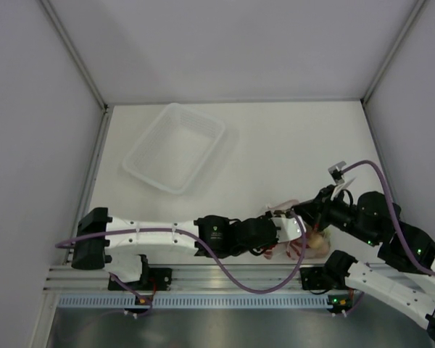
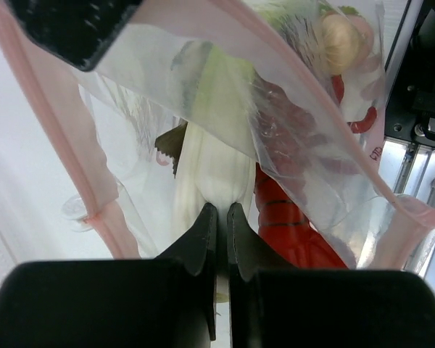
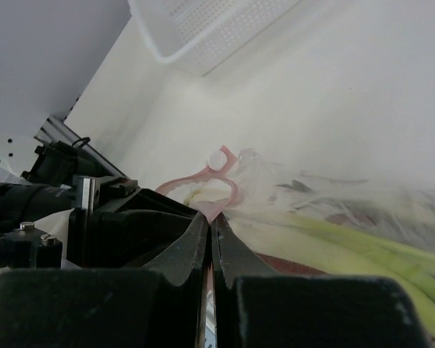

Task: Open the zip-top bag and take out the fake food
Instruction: Pick up the fake vegetable from the zipper food storage bag, then place the fake vegetable in the bin, then pick up the fake lobster from the zipper food storage bag.

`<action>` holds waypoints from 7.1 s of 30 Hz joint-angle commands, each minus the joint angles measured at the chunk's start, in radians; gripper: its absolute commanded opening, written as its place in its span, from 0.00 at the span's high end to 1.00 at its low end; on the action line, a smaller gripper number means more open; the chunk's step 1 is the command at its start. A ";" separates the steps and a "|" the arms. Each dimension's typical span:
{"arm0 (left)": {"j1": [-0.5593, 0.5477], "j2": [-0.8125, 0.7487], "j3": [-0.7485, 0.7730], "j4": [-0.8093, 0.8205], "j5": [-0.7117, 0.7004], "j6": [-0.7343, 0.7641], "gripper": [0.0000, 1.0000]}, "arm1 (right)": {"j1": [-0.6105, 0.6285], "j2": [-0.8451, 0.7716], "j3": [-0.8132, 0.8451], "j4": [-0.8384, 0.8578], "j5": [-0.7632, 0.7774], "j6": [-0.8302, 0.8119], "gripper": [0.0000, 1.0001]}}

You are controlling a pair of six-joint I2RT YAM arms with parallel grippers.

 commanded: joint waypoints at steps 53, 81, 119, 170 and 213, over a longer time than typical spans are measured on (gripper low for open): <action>0.416 -0.417 -0.011 -0.311 -0.348 -0.179 1.00 | -0.005 0.115 -0.057 0.078 0.473 -0.032 1.00; 1.194 -0.281 -0.376 0.435 0.211 0.146 1.00 | -0.008 0.207 -0.112 0.276 0.344 -0.166 1.00; 0.995 -0.307 0.026 0.051 0.174 -0.132 0.02 | -0.014 0.271 -0.087 0.388 0.226 -0.100 1.00; 0.317 -0.297 -0.387 0.482 0.352 -0.141 0.54 | -0.016 0.223 -0.121 0.580 -0.175 0.138 1.00; 0.220 0.093 -0.258 0.235 0.381 -0.081 0.62 | -0.016 0.190 -0.096 0.452 -0.126 0.057 1.00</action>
